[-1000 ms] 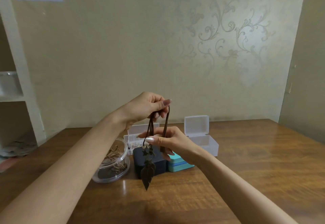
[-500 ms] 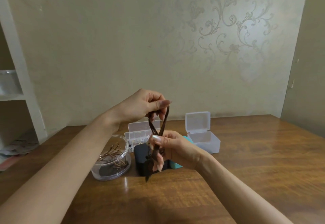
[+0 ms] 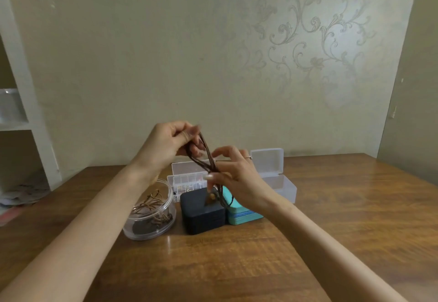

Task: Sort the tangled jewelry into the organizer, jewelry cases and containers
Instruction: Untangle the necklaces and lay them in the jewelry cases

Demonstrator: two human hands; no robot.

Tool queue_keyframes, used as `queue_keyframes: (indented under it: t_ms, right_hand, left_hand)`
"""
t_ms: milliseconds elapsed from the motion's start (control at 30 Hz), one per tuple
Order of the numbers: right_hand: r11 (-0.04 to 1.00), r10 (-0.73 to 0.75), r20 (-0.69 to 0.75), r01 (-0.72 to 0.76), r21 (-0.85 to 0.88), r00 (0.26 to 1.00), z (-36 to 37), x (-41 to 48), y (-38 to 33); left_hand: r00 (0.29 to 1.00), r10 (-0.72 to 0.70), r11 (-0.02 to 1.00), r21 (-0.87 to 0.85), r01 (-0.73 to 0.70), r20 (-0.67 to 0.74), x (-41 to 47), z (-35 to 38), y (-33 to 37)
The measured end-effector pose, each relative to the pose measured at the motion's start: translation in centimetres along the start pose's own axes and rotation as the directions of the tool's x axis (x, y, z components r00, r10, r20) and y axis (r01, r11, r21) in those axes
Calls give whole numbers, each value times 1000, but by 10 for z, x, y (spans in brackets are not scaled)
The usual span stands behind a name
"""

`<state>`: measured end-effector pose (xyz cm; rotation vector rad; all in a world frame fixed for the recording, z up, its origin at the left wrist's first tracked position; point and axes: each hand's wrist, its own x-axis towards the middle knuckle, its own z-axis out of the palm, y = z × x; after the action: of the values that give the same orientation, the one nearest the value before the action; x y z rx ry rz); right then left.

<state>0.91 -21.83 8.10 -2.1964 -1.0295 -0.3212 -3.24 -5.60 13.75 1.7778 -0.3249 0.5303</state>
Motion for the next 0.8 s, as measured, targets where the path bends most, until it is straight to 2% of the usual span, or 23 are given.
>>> queue_keyframes:
  t_ms: [33, 67, 133, 233, 300, 367, 400, 467, 500, 567, 600, 667, 700, 733, 800]
  right_hand:
    - [971, -1, -9, 3, 240, 1000, -4, -1, 0]
    - [880, 18, -20, -7, 475, 1000, -6, -1, 0]
    - [668, 88, -56, -17, 744, 995, -8, -1, 2]
    - [447, 91, -113, 61, 892, 989, -1, 8, 3]
    - [296, 49, -109, 90, 951, 993, 3, 16, -3]
    - [144, 12, -66, 63, 988, 998, 11, 24, -8]
    - [93, 3, -35, 34, 995, 999, 17, 29, -10]
    - [82, 6, 26, -27, 996, 1000, 28, 40, -12]
    - [117, 20, 56, -58, 991, 998, 34, 48, -14]
    - [212, 52, 77, -86, 974, 996, 40, 65, -19]
    - [242, 60, 77, -90, 966, 995, 44, 76, -22]
    - [286, 85, 66, -88, 954, 994, 56, 97, -28]
    - [311, 97, 56, -84, 947, 994, 67, 111, -33]
    - [337, 110, 51, -85, 938, 993, 77, 120, -35]
    - [394, 118, 55, -97, 914, 992, 105, 140, -42]
  left_hand:
    - [999, -18, 998, -63, 15, -47, 0, -5, -1]
    - [996, -41, 994, -108, 32, -82, -1, -8, -4]
    - [987, -93, 980, -189, 68, -128, -4, -14, -13]
    - [968, -211, 933, -324, 157, -138, -14, -13, -34]
    - [960, -279, 901, -356, 250, -32, -24, -9, -48]
    - [938, -326, 872, -347, 346, 115, -32, -2, -59]
    - [927, -345, 859, -348, 374, 145, -36, 0, -63]
    - [931, -346, 876, -314, 365, 115, -37, -6, -72]
    - [951, -306, 912, -274, 305, 41, -37, -15, -79]
    - [972, -130, 986, -127, 106, -197, -38, -34, -97]
    - [940, -10, 1000, -15, 5, -341, -41, -44, -109]
    - [808, 234, 962, 247, -114, -541, -50, -59, -133]
    - [751, 333, 915, 386, -113, -570, -54, -68, -144]
    - [730, 381, 865, 498, -64, -568, -58, -71, -156]
    - [744, 356, 802, 593, 66, -565, -62, -82, -175]
